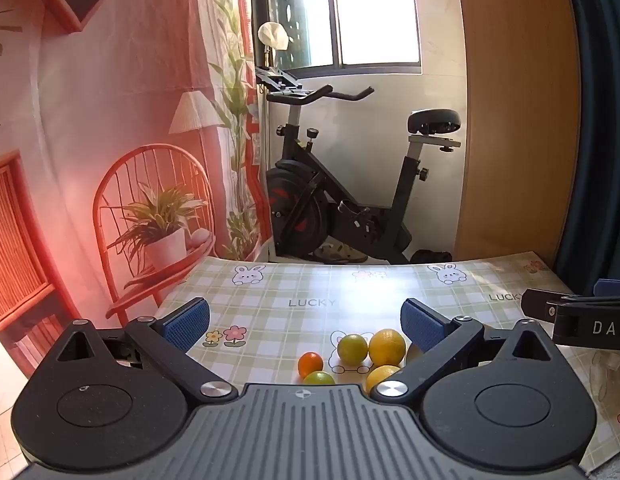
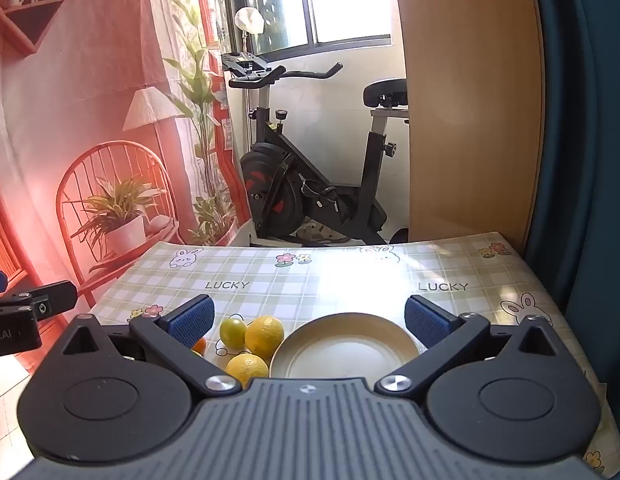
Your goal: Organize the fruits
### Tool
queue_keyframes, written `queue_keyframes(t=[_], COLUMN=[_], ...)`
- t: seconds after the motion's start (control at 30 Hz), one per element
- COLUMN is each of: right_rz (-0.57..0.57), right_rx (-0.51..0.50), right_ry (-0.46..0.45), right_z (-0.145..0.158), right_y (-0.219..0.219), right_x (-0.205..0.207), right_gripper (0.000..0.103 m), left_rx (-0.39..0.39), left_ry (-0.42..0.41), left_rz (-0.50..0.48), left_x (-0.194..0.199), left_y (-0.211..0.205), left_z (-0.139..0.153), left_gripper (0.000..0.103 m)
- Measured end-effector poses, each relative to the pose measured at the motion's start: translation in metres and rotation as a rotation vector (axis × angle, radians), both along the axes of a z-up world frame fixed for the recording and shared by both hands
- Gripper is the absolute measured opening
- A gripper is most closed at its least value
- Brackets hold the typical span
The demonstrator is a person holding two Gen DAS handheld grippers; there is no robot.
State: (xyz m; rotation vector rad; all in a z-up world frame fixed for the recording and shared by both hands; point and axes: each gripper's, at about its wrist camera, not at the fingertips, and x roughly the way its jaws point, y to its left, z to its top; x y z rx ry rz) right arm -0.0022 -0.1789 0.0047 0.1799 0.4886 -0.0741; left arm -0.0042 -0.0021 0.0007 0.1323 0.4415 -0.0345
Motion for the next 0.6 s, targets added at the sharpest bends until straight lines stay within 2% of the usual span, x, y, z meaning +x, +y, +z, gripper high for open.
queue_keyframes(t=[0.23, 0.3, 0.6], right_rz=[-0.001, -0.002, -0.001], right_rx=[0.003, 0.004, -0.002], right_ry=[-0.003, -0.002, -0.003], right_z=[0.001, 0.001, 0.0], right_y=[0.0, 0.0, 0.001], right_x=[0.0, 0.0, 0.0], right_gripper=[0.103, 0.103, 0.103], left_rx=[0.018, -0.006, -0.006], left_ry=[0.013, 0.009, 0.0], left_rz=[0.009, -0.003, -0.011], left_x=[0.007, 0.005, 0.001], left_y=[-0.02, -0.004, -0.001], left_z=[-0.003, 0.002, 0.001], left_gripper=[0.103, 0.103, 0.103])
